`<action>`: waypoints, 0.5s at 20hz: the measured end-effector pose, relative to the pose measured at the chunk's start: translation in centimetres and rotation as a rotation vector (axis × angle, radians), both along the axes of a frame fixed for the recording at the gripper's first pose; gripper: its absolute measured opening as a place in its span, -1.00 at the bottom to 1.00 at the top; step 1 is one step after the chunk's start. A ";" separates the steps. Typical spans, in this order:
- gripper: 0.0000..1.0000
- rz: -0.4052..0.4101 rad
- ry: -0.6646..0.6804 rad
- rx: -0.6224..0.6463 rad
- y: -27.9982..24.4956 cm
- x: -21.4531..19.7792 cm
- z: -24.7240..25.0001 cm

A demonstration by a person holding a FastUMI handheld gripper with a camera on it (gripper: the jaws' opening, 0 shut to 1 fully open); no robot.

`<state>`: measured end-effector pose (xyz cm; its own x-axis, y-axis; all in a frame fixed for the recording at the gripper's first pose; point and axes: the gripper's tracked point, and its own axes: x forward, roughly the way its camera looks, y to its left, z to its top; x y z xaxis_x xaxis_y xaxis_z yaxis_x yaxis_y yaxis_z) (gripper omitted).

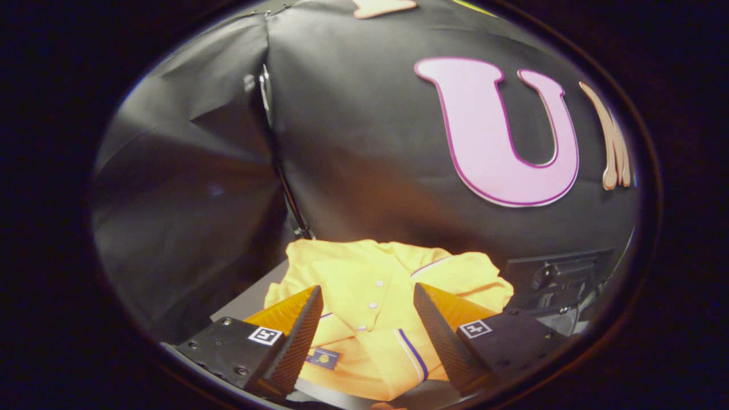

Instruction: Put the clothes into the washing machine and then close the washing machine lid.

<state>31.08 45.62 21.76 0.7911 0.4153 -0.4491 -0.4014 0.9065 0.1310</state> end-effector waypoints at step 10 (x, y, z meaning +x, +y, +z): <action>0.94 0.005 0.096 -0.205 2.2 2.7 -5.9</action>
